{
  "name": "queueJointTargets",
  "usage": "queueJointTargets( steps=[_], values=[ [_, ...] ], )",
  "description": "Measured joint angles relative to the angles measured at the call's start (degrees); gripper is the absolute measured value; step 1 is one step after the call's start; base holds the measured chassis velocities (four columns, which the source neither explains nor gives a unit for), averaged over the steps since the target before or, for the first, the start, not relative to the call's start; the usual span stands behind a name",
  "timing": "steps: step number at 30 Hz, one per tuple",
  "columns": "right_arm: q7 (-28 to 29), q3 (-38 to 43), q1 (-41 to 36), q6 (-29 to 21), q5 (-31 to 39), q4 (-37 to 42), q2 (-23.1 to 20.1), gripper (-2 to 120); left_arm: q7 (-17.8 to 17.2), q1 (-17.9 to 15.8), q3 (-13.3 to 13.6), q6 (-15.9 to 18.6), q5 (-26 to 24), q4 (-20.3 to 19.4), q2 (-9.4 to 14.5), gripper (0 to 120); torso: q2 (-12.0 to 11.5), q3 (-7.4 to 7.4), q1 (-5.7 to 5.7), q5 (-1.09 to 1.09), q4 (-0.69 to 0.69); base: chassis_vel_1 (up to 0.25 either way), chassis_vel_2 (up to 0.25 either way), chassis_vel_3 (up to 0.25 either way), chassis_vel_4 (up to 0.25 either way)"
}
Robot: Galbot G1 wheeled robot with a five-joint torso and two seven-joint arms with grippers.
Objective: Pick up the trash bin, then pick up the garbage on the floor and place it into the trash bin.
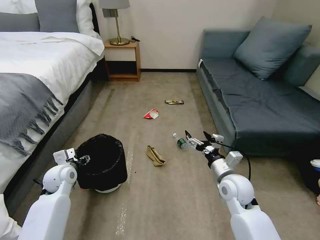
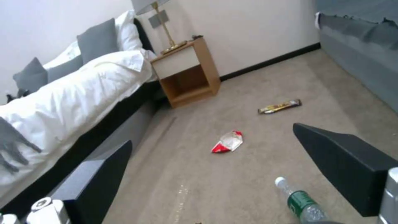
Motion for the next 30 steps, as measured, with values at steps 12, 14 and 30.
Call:
queueJointTargets(
  steps=[12, 14, 30],
  values=[
    [-0.51, -0.09, -0.04, -0.57, 0.26, -0.25, -0.05, 100, 1.31, 2.02, -2.84, -0.1, -0.07, -0.21, 0.62, 3, 0.0, 0.0, 0.0, -0.02, 0.0, 0.0, 0.0, 0.0, 0.0],
    [-0.51, -0.23, -0.05, -0.81, 0.55, -0.19, -0.05, 100, 1.52, 2.57, -3.4, -0.23, -0.08, -0.4, 0.63, 1, 0.0, 0.0, 0.0, -0.02, -0.02, 0.0, 0.0, 0.0, 0.0],
    [-0.29, -1.18, -0.61, -1.1, 1.23, -0.08, 0.19, 100, 1.94, 4.63, -6.7, -2.75, 4.06, -3.51, 0.94, 1, 0.0, 0.0, 0.0, 0.01, 0.0, 0.0, 0.0, 0.0, 0.0]
  ],
)
